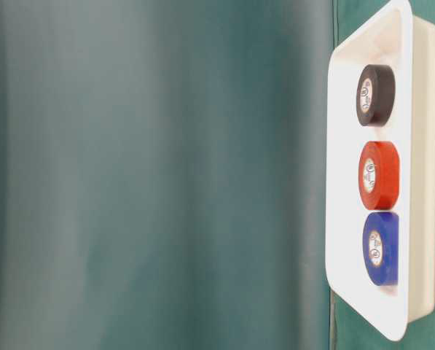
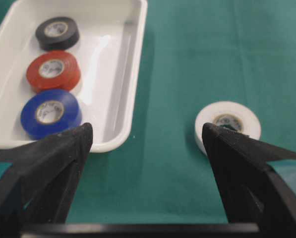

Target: Pick up the tape from a random location and place it into the white case.

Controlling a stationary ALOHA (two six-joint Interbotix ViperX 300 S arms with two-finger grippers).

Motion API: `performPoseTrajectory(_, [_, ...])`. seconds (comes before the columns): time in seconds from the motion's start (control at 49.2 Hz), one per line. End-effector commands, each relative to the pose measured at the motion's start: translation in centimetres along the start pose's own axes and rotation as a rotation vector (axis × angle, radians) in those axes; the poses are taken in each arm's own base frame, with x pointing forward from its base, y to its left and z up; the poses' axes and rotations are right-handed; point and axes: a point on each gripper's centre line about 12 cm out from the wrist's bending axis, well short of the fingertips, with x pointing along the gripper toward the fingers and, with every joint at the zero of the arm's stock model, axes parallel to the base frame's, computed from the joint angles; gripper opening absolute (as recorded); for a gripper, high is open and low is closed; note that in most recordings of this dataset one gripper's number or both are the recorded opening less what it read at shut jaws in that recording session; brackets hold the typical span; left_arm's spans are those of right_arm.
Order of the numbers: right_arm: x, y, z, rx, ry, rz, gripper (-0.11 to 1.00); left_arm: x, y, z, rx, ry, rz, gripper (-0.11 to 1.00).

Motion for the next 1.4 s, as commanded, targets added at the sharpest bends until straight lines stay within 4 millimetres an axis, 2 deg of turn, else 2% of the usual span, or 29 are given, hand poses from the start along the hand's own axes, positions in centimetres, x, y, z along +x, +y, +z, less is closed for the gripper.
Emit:
performPoseTrajectory(0.0, [0.13, 0.1, 0.67, -0.001, -0.016, 0.004, 0.76, 0.15, -0.16, 0.21, 0.0, -0.025, -0.008, 0.97])
performPoseTrajectory(0.244, [0.36, 0.12, 0.44, -0.004, -0.006, 0.005, 0.76, 0.29, -0.37, -0.43, 0.002, -0.048, -0.015, 0.97])
performPoseTrajectory(1.382, [0.52, 0.09, 0.29, -0.007, -0.001, 0.003, 0.76, 0.28, -0.39, -0.36, -0.005, -0.049, -0.017, 0.97])
